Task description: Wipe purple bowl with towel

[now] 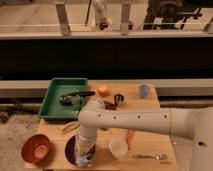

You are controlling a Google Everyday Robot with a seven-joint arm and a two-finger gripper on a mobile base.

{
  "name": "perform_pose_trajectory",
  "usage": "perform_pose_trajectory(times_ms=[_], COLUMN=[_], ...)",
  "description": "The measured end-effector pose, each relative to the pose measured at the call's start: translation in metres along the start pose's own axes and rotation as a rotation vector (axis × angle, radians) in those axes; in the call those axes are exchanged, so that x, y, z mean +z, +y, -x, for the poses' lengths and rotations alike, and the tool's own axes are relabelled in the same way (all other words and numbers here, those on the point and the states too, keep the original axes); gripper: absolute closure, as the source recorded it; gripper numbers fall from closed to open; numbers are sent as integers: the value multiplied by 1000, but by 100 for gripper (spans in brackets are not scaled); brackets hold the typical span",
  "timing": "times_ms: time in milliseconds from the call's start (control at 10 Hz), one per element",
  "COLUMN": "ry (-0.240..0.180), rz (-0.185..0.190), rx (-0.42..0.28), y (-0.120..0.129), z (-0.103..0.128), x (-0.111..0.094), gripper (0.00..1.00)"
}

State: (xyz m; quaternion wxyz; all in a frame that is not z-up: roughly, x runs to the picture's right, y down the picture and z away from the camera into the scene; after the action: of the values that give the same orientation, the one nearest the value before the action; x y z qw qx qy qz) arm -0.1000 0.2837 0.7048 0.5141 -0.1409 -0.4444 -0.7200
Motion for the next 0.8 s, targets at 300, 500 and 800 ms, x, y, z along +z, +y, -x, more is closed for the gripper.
perform_pose_trajectory(times_ms=[300,500,800], ry=[12,22,36], rz=[19,35,44], rx=[27,48,58], y=[13,24,29], z=[-14,-28,-43], x=[1,2,2], gripper=[100,100,100])
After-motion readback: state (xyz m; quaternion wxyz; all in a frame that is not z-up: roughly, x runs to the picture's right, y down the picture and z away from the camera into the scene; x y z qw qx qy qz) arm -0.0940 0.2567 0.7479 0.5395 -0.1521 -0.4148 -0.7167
